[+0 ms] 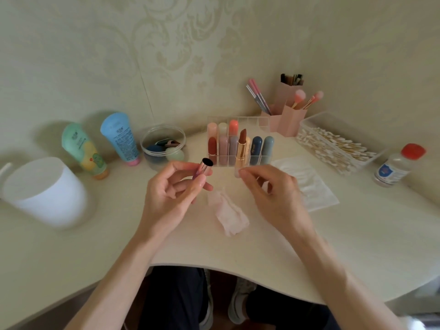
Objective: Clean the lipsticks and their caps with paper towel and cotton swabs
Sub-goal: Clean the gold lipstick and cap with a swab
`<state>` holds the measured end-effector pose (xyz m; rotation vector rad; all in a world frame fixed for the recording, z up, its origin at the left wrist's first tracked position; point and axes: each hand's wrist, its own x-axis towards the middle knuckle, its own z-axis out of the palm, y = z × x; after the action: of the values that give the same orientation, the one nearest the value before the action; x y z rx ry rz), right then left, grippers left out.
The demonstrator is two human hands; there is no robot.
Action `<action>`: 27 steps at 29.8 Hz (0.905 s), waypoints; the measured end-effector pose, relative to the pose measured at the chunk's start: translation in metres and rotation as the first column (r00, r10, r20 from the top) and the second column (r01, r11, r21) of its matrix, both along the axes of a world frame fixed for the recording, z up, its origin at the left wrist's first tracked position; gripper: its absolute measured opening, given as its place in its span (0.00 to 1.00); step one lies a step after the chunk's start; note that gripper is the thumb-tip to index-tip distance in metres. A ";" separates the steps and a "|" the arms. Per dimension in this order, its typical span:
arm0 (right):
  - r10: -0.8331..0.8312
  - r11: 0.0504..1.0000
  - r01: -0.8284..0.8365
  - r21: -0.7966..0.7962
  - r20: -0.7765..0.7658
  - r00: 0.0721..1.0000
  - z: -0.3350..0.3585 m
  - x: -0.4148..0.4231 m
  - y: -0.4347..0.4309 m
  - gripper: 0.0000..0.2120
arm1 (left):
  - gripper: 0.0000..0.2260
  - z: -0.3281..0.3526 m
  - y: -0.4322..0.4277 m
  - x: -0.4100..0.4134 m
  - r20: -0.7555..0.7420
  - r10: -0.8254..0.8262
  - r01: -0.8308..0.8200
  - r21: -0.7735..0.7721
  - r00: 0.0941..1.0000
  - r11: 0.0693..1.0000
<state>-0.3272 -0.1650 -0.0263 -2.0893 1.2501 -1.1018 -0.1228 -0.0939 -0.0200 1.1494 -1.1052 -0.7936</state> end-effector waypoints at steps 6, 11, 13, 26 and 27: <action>-0.361 0.921 0.387 0.040 -0.287 0.887 0.000 -0.033 -0.023 0.07 | 0.07 -0.002 -0.003 0.001 0.065 -0.070 0.067 0.053 0.995 0.996; -0.391 0.879 0.465 0.106 -0.398 0.830 0.003 -0.041 -0.023 0.09 | 0.09 -0.005 -0.005 0.001 0.072 -0.123 0.118 0.071 0.990 0.990; -0.386 0.870 0.475 0.128 -0.422 0.820 0.006 -0.044 -0.023 0.08 | 0.09 -0.006 -0.005 0.001 0.076 -0.128 0.122 0.075 0.989 0.990; 0.042 0.991 -0.073 0.113 0.256 0.966 0.018 -0.021 -0.008 0.12 | 0.09 -0.005 -0.004 0.001 0.076 -0.164 0.158 0.087 0.983 0.984; 0.087 0.988 -0.121 0.094 0.304 0.949 0.020 -0.017 -0.003 0.13 | 0.09 -0.005 -0.004 0.000 0.077 -0.164 0.158 0.082 0.983 0.984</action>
<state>-0.3444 -0.1683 -0.0062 -1.8021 1.0188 -1.2176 -0.1223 -0.0978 -0.0254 1.1754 -1.2587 -0.9270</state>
